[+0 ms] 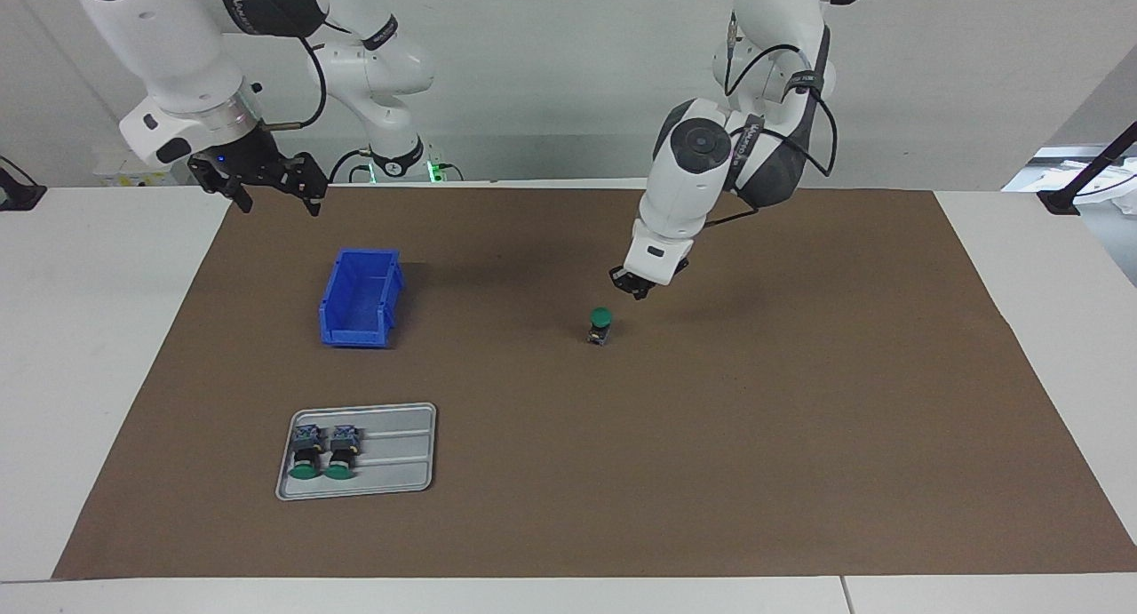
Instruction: Place and press button with both arms
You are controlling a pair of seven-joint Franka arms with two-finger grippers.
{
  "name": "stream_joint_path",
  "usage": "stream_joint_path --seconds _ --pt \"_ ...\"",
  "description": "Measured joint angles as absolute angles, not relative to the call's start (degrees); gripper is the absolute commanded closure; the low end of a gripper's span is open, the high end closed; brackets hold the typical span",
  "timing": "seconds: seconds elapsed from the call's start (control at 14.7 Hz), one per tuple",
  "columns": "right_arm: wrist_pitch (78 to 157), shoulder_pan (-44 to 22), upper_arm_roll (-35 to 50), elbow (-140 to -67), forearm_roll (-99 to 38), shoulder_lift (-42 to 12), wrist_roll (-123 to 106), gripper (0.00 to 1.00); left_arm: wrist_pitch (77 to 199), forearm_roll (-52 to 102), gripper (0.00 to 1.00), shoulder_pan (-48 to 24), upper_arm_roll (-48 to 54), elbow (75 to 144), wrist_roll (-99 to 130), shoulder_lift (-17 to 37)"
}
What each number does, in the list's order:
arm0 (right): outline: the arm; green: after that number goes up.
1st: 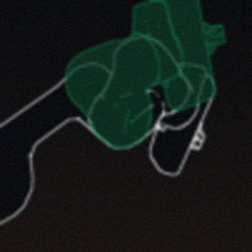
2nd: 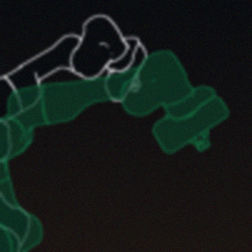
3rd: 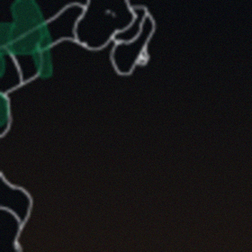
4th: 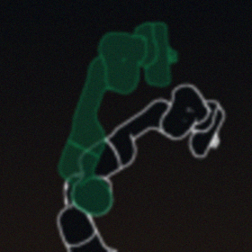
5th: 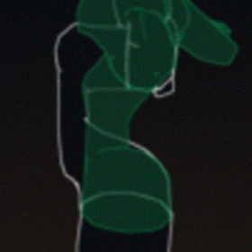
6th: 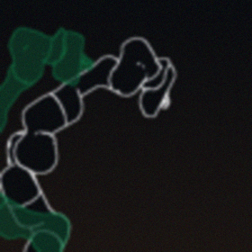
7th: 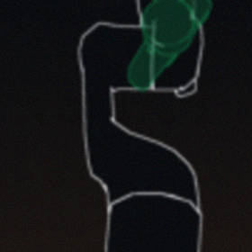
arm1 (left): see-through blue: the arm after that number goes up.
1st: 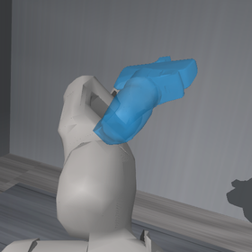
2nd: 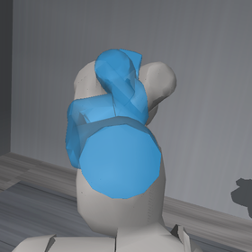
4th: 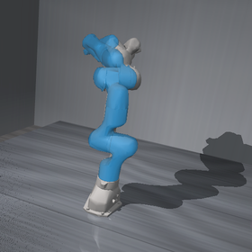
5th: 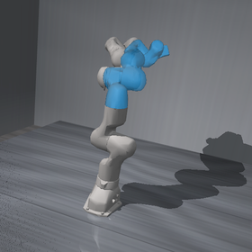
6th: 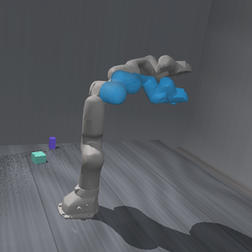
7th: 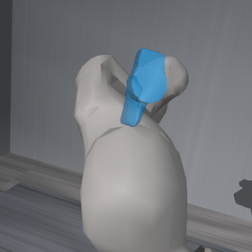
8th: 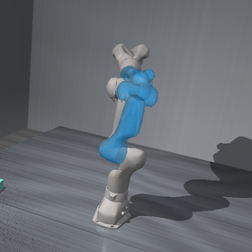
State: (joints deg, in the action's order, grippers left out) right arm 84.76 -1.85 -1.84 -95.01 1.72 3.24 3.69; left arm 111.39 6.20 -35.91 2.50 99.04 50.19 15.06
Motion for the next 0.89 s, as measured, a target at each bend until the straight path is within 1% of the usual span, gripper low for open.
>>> stream_joint_path --seconds 0.34,0.89 --pt "84.8 -1.8 -1.8 -95.0 1.7 3.2 3.7 0.01 114.3 5.1 1.0 -37.7 2.5 97.1 53.9 18.8" --pt "84.8 -1.8 -1.8 -95.0 1.7 3.2 3.7 0.01 117.3 5.0 1.0 -38.8 2.5 97.1 55.9 21.1"
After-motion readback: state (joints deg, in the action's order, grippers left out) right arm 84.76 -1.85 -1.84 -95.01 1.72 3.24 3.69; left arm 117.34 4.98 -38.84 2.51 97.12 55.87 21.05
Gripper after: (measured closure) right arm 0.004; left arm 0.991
